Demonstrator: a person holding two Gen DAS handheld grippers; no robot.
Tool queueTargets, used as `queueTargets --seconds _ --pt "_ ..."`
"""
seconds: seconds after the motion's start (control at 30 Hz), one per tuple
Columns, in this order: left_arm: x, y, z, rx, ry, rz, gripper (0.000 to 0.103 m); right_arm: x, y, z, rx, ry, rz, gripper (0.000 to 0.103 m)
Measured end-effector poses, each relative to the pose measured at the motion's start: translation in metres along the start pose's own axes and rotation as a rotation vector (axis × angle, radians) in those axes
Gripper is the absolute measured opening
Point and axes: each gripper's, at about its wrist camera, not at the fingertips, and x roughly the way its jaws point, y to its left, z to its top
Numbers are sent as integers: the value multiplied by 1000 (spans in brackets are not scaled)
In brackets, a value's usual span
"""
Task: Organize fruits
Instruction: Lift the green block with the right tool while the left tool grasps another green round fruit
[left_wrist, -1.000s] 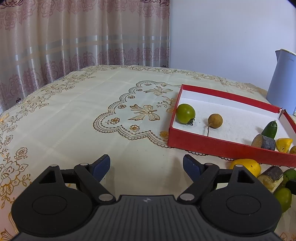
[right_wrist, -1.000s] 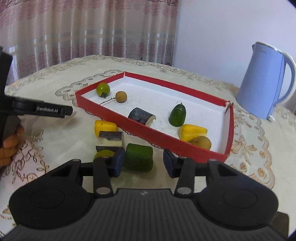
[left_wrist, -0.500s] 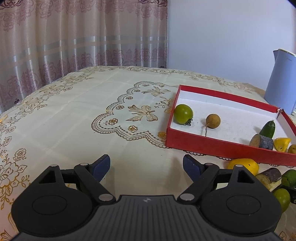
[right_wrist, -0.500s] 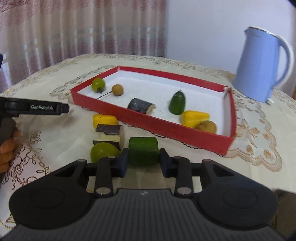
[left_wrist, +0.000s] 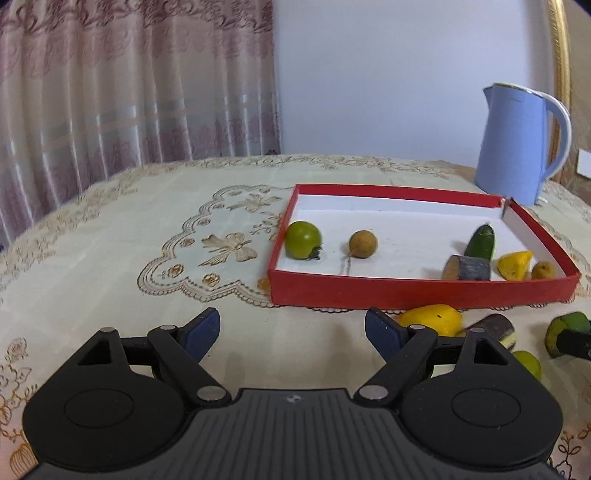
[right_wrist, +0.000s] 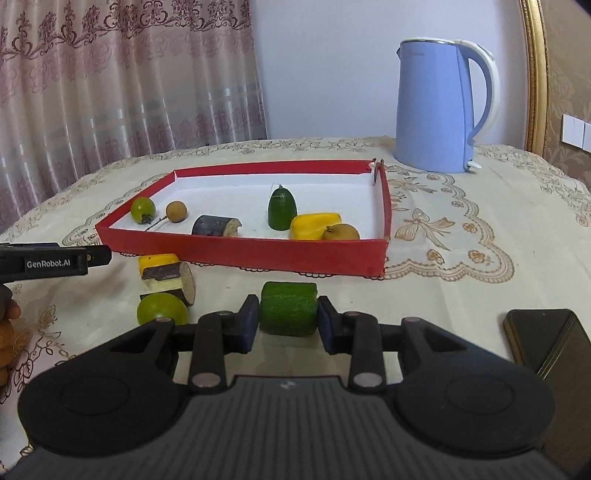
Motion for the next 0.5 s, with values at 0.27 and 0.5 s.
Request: queueTargets --seconds 0.27,0.5 --pt "-21 -32 -5 132 9 -178 86 -1 -3 -1 16 -10 19 31" --pt "-37 -61 -12 162 13 -252 97 -2 -4 -1 26 -16 34 31"
